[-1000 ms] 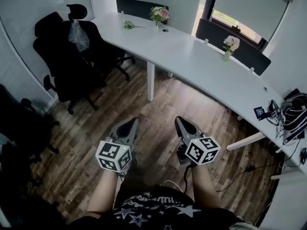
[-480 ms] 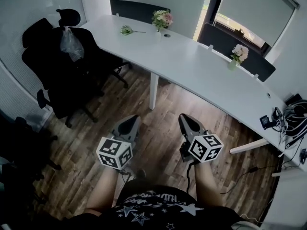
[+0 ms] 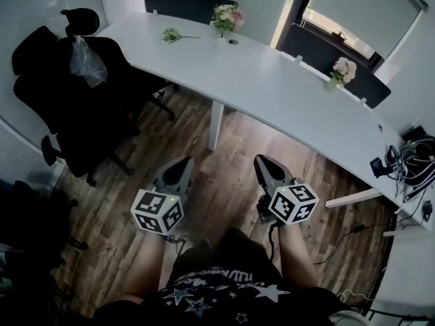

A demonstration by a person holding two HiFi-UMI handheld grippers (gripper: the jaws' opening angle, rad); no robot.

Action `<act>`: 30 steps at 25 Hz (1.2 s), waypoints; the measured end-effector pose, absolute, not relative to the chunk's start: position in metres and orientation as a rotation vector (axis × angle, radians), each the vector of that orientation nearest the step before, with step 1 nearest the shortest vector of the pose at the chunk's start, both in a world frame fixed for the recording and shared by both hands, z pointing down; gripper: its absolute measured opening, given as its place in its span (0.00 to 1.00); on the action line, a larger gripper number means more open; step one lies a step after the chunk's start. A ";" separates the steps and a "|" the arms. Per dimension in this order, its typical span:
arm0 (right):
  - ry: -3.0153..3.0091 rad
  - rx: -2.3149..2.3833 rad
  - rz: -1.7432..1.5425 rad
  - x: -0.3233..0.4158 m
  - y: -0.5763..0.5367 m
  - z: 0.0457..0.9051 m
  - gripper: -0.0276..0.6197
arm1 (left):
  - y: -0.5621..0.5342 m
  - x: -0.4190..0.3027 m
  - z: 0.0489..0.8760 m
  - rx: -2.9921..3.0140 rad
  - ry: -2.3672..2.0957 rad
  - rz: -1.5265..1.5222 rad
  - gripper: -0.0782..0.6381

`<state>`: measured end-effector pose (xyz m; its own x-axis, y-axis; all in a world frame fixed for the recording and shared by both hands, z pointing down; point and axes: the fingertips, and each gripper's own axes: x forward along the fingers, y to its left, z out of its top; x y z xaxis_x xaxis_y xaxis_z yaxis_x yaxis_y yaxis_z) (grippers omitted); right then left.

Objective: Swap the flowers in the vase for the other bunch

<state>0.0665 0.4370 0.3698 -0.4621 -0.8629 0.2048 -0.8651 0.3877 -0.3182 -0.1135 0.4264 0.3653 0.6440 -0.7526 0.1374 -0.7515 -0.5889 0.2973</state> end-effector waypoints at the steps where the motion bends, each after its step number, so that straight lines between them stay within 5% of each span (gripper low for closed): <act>1: -2.608 1.624 0.607 0.067 0.432 0.372 0.05 | 0.421 -0.114 0.368 2.530 -1.198 -0.003 0.12; 30: -2.724 1.493 0.682 0.148 0.103 0.383 0.05 | 0.114 -0.017 0.373 2.484 -1.274 0.059 0.12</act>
